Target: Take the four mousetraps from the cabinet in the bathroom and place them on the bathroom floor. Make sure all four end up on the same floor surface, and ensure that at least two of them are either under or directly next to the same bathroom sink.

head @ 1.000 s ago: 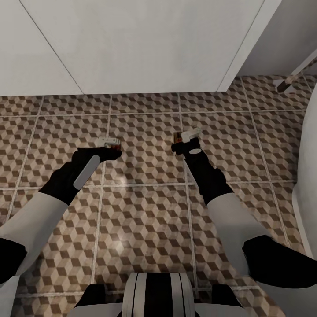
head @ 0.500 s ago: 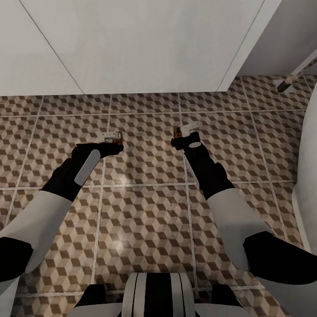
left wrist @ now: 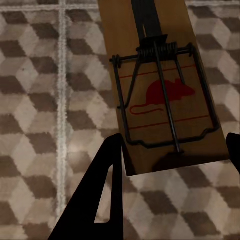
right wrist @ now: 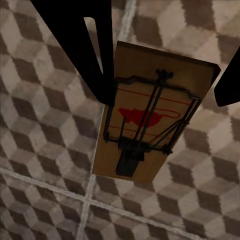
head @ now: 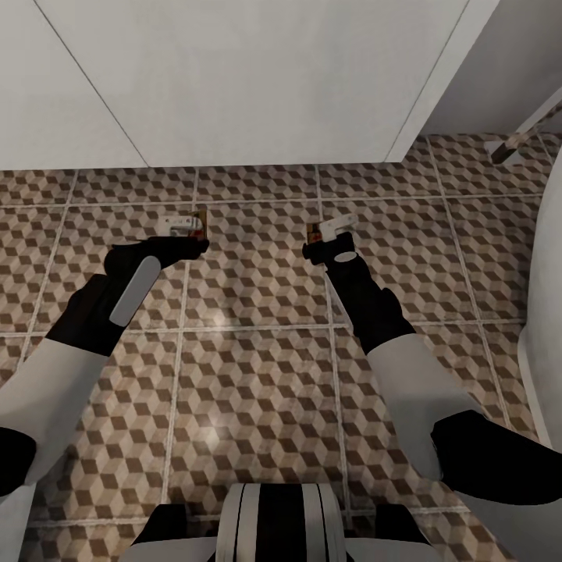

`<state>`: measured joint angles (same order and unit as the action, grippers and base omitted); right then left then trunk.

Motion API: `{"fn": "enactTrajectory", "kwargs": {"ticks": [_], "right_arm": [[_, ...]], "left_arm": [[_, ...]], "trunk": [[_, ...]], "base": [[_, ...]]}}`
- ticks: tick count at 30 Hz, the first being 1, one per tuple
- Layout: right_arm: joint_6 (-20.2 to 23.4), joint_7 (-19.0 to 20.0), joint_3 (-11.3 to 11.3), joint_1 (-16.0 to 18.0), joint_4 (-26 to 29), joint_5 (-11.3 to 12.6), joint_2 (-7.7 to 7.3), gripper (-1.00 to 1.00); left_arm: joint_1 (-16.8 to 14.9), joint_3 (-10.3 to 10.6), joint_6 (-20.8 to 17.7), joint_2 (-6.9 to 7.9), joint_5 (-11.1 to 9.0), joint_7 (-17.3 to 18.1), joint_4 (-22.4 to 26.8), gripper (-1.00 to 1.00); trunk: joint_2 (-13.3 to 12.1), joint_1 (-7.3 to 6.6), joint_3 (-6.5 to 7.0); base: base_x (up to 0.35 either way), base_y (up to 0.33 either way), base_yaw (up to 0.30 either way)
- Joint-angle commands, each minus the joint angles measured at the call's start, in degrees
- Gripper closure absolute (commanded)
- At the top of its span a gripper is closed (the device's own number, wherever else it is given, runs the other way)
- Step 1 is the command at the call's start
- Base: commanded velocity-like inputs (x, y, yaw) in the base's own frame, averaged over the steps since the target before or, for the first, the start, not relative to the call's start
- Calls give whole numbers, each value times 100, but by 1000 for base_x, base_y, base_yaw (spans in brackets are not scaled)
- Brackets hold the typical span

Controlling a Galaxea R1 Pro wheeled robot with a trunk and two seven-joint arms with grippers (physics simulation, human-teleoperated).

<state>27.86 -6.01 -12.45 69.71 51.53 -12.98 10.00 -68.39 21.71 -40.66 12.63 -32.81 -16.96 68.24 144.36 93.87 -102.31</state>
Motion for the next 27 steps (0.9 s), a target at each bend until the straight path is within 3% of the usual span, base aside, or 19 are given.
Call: {"fn": "enactTrajectory", "kwargs": {"ticks": [1, 11, 27], "right_arm": [[36, -23, -12, 2, 5, -20, 0, 100], [36, -23, -12, -1, 6, -21, 0, 100], [28, -34, -12, -1, 6, -22, 0, 100]], "left_arm": [[-2, 19, -12, 9, -51, -53, 6, 100], [1, 22, -12, 72, -51, -53, 28, 100], [-1, 25, -12, 104, -51, -53, 60, 100]], "trunk": [[1, -1, -4], [15, 25, -269], [29, 53, -269]], "base": [[0, 0, 0], [0, 0, 0], [0, 0, 0]]}}
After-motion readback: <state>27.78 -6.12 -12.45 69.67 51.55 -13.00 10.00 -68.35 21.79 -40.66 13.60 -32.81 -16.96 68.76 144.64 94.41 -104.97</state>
